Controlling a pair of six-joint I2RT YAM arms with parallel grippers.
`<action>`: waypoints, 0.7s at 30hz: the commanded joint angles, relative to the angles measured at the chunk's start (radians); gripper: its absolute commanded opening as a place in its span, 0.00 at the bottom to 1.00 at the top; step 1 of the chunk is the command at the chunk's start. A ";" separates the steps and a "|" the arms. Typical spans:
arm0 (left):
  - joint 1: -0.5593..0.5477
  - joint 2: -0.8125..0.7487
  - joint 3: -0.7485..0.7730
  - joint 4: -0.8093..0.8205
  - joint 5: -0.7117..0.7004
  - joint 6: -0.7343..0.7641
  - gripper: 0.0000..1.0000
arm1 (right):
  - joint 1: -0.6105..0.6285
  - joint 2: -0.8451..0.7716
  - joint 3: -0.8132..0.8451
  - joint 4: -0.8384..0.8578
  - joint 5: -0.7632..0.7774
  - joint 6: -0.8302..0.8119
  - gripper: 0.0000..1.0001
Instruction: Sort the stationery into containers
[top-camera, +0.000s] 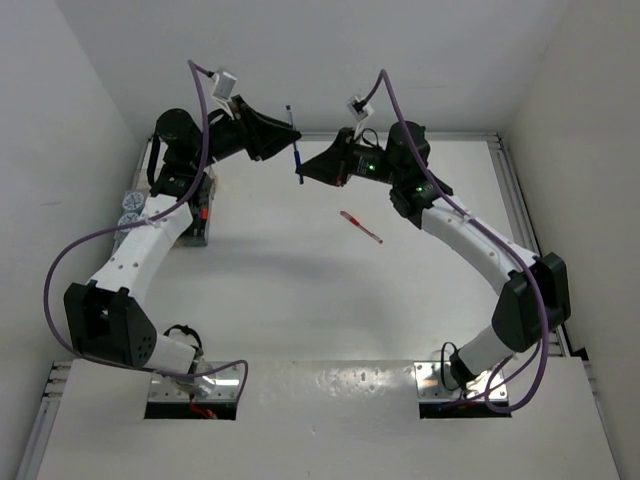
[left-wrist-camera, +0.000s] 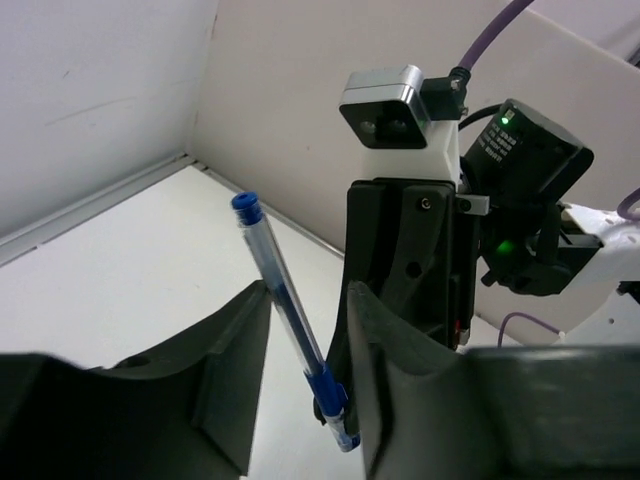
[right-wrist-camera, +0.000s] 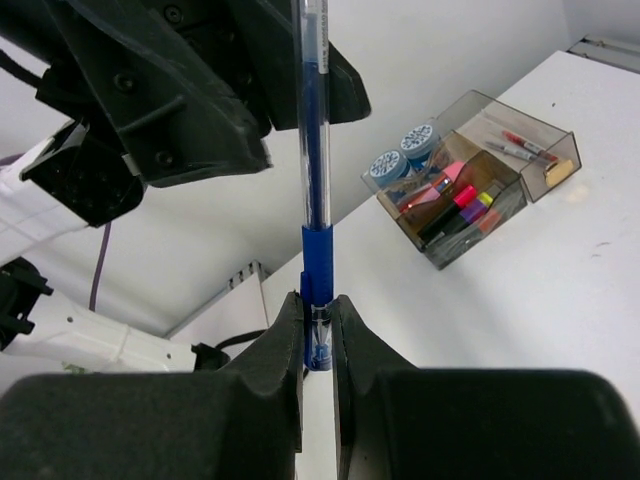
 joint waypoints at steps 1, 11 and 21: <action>-0.007 -0.004 0.034 -0.040 0.045 0.062 0.40 | 0.009 -0.034 -0.010 0.009 -0.020 -0.036 0.00; 0.004 0.014 0.037 -0.081 0.078 0.110 0.02 | 0.010 -0.040 0.005 -0.043 -0.032 -0.099 0.01; 0.212 0.250 0.556 -1.176 -0.041 1.331 0.00 | -0.161 -0.067 -0.053 -0.243 -0.063 -0.225 0.70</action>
